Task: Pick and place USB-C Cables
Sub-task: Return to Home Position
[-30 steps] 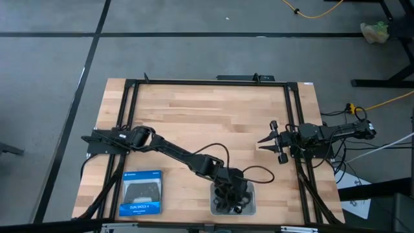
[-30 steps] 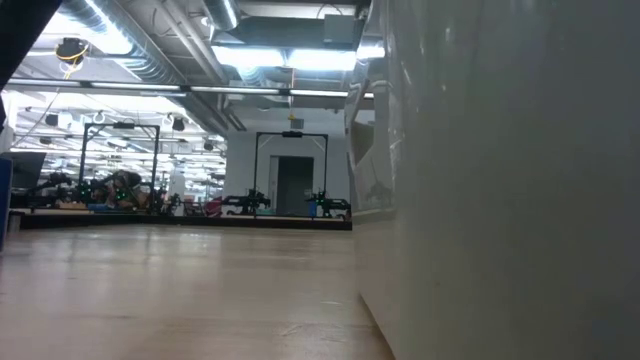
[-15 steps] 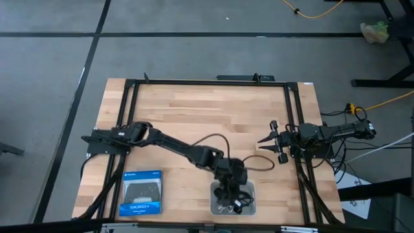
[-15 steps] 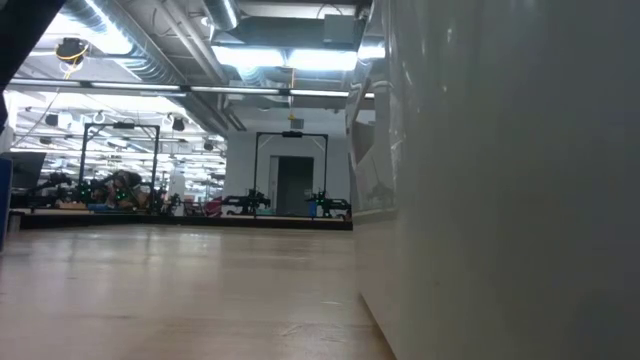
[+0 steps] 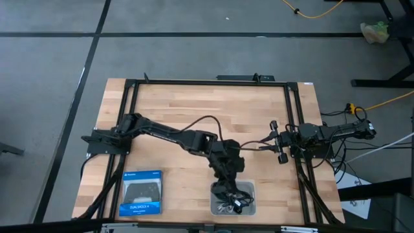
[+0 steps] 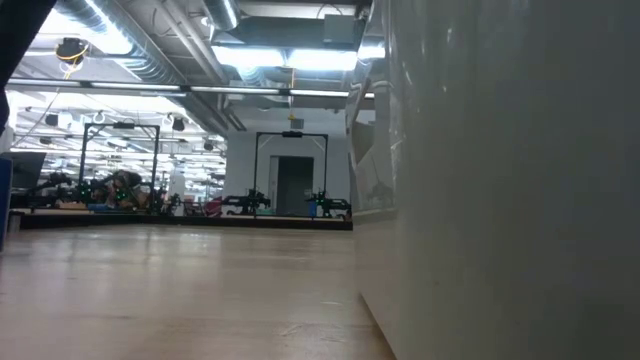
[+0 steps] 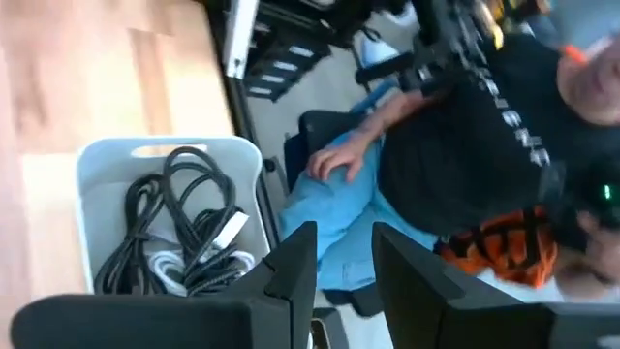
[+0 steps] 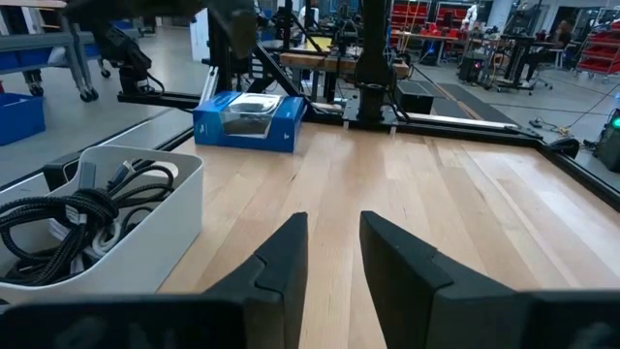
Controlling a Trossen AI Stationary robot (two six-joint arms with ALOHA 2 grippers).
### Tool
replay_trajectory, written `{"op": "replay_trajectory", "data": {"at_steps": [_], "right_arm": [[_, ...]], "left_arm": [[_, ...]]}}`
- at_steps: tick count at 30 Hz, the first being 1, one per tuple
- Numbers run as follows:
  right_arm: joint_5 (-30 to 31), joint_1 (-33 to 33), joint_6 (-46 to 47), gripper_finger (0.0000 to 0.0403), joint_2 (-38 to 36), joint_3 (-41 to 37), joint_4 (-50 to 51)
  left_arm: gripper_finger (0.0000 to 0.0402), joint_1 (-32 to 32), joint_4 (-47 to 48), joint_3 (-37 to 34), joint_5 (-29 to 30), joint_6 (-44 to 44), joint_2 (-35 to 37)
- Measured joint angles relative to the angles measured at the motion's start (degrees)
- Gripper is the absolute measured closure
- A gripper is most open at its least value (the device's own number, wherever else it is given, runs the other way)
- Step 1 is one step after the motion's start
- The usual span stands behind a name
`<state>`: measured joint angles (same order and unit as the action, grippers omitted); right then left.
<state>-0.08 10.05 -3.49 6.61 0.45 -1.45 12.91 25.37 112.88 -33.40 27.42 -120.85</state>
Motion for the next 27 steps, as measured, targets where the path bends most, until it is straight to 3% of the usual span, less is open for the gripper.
{"op": "replay_trajectory", "data": {"at_steps": [2, 8, 12, 15, 20, 27], "right_arm": [[0.0, 0.0, 0.0, 0.0301, 0.0, 0.0, 0.0], [0.0, 0.0, 0.0, 0.0301, 0.0, 0.0, 0.0], [0.0, 0.0, 0.0, 0.0301, 0.0, 0.0, 0.0], [0.0, 0.0, 0.0, 0.0301, 0.0, 0.0, -0.1], [0.0, 0.0, 0.0, 0.0301, 0.1, 0.0, -0.1], [0.0, 0.0, 0.0, 0.0301, 0.3, 0.0, -0.1]], "left_arm": [[0.0306, 0.0, 2.8, 0.1, 1.0, -0.1, 0.2], [0.0309, 0.0, 27.4, 0.1, 6.3, -16.6, 2.1], [0.0309, 0.1, 38.0, 0.0, -1.9, -29.0, 3.4], [0.0309, -0.1, 44.5, -0.1, -1.3, -31.9, 5.3], [0.0309, -1.4, 47.3, -2.4, 5.1, -32.7, 11.1], [0.0309, -1.9, 37.5, -16.3, 10.0, -32.4, 25.7]]}}
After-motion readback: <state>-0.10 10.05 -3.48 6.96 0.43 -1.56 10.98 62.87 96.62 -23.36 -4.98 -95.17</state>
